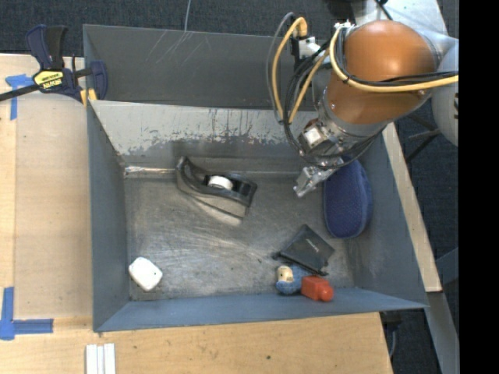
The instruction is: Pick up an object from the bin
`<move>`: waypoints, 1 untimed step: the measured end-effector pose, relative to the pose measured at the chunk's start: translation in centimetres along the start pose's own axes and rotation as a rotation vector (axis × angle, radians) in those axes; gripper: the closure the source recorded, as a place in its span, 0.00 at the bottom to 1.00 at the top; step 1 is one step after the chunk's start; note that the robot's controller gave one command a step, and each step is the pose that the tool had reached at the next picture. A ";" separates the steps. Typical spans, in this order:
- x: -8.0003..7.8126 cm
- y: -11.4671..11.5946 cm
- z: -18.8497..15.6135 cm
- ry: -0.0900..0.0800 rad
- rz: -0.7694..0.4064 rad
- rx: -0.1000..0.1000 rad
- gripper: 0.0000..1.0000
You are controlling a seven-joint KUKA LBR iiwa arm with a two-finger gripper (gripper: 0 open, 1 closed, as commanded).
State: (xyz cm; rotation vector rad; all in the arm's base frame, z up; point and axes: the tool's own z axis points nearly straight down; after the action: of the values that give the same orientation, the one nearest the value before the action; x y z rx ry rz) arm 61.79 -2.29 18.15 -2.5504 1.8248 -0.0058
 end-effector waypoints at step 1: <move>0.0 0.1 0.2 -0.002 0.001 -0.006 0.00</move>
Offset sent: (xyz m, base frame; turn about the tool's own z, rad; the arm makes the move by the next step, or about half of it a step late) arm 0.0000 0.0000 0.0000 0.0000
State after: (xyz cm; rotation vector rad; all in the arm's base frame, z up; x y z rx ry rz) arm 61.67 -2.33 17.97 -2.5520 1.8287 0.0017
